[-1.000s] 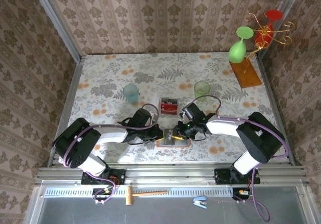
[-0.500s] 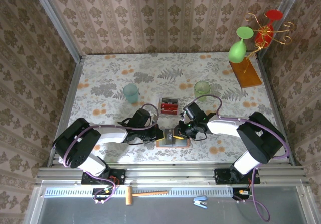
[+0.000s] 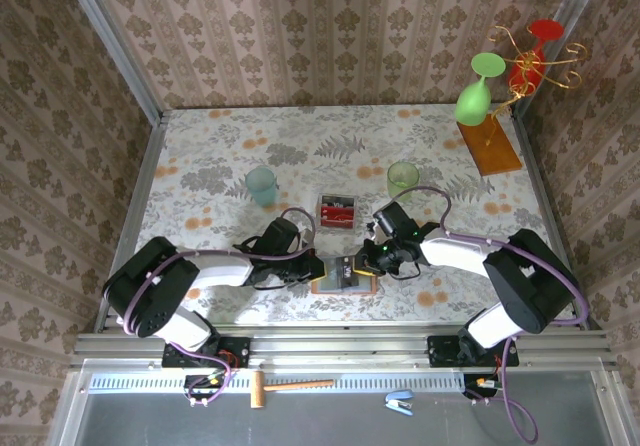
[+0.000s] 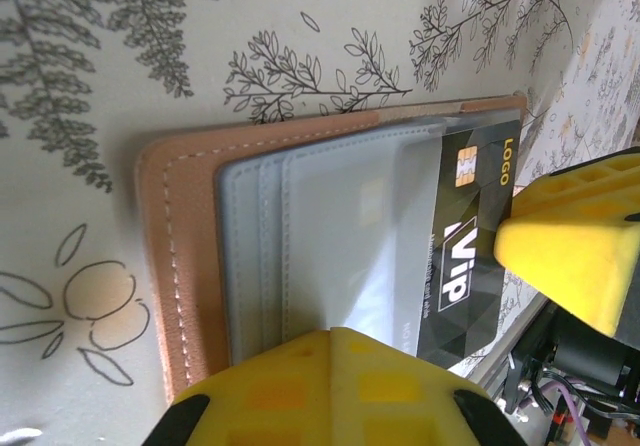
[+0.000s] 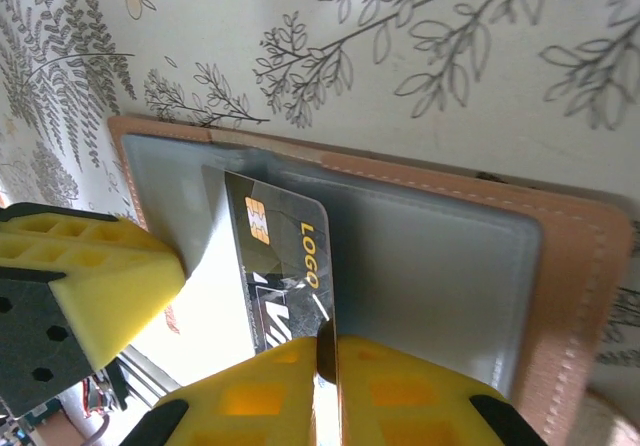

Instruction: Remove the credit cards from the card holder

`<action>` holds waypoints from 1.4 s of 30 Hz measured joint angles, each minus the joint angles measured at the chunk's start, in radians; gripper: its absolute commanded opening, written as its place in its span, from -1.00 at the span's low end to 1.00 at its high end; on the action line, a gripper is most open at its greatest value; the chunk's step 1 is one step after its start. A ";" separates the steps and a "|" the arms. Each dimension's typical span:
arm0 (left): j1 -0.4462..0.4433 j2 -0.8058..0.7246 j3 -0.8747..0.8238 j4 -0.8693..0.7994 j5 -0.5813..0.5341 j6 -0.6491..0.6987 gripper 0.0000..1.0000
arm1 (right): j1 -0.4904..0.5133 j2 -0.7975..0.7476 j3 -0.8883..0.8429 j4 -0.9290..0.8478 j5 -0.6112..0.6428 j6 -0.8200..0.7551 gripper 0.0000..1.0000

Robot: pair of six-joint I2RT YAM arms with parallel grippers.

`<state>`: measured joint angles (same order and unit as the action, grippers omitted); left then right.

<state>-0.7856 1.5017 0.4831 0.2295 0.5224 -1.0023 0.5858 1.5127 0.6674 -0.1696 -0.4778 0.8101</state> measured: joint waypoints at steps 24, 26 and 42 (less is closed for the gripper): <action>-0.013 -0.027 -0.031 0.016 -0.014 -0.027 -0.88 | -0.007 -0.042 0.037 -0.157 0.048 -0.081 -0.79; -0.015 -0.027 -0.031 0.017 -0.015 -0.027 -0.87 | -0.007 -0.042 0.040 -0.163 0.049 -0.082 -0.79; -0.019 -0.027 -0.031 0.025 -0.019 -0.038 -0.80 | 0.030 -0.042 0.092 -0.202 0.062 -0.073 -0.76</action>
<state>-0.8047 1.4742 0.4519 0.2543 0.5037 -1.0401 0.6159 1.4704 0.7593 -0.3717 -0.4160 0.7368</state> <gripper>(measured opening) 0.094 0.112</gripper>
